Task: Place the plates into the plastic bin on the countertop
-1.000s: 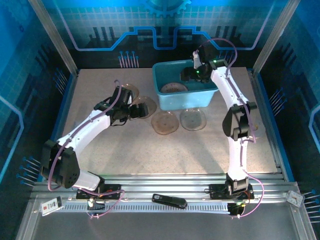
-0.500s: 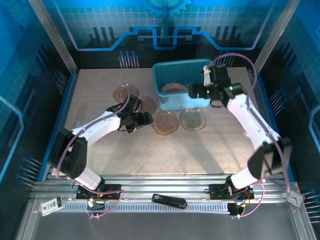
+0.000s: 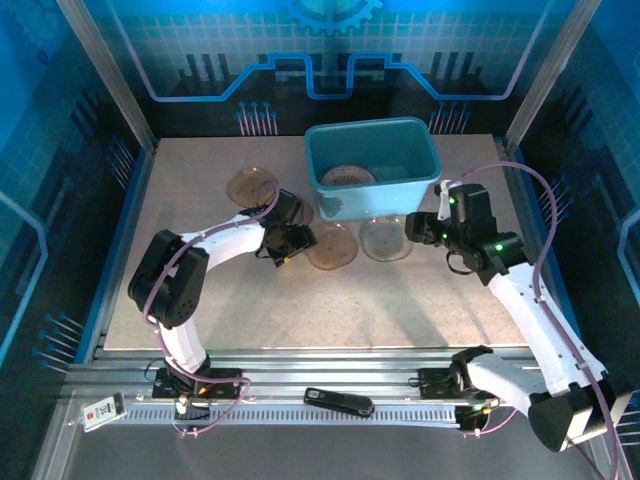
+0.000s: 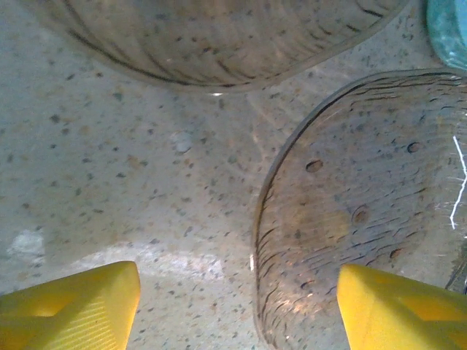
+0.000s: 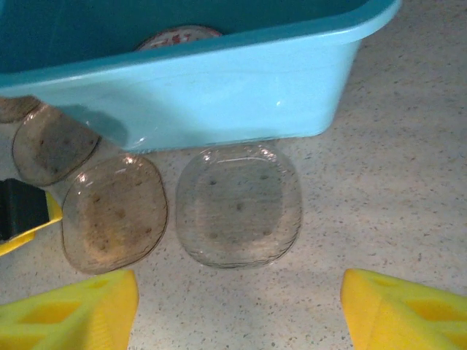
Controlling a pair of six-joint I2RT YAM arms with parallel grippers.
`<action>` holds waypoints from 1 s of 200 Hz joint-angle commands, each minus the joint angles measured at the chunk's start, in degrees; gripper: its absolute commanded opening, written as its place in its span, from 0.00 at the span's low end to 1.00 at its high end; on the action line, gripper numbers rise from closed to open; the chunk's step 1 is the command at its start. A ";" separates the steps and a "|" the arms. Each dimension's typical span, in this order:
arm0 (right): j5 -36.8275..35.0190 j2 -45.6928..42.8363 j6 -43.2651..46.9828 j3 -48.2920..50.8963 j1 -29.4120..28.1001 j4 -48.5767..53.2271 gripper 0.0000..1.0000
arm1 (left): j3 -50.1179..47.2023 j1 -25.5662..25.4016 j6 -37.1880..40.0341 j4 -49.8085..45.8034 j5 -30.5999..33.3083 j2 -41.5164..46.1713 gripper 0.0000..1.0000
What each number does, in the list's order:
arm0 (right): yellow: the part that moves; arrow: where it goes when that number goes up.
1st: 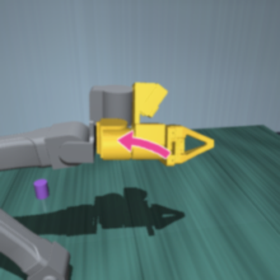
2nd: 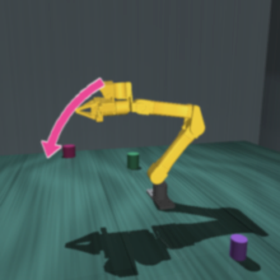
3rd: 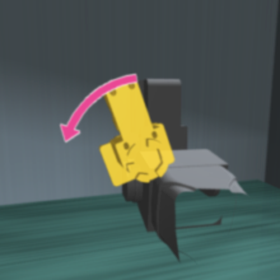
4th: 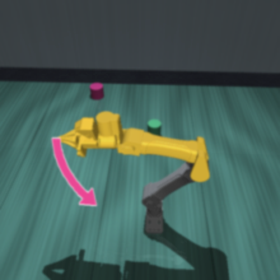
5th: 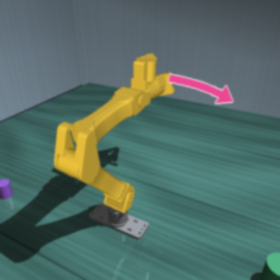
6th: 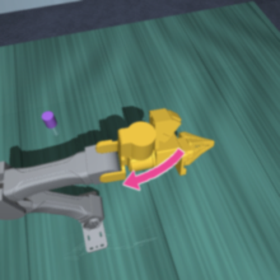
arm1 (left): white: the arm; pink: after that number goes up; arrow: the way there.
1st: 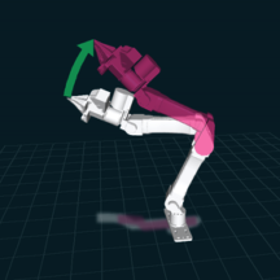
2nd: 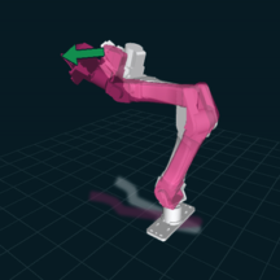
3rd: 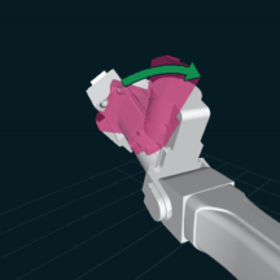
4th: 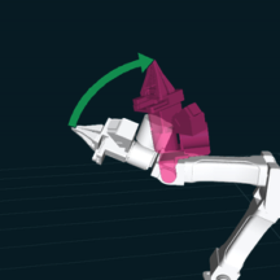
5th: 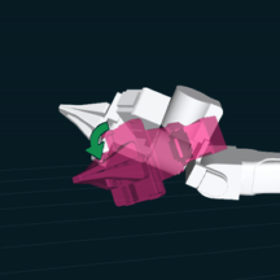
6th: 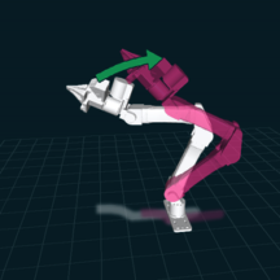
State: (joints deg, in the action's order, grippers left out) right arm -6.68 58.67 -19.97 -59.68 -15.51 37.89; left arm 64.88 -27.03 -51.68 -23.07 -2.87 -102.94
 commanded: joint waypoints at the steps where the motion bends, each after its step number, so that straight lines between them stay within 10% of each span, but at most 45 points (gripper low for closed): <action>1: 1.07 0.00 0.32 0.13 1.55 -0.33 0.71 | 2.73 -0.97 -0.34 0.46 -1.37 -1.90 0.69; 200: 6.54 3.90 -2.16 -0.03 1.38 -2.52 0.48 | 2.86 0.61 -1.24 1.12 -4.82 -6.55 0.20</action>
State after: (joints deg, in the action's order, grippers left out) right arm -1.02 62.28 -21.21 -59.66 -14.44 36.29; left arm 68.93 -26.79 -52.56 -22.15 -6.57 -109.75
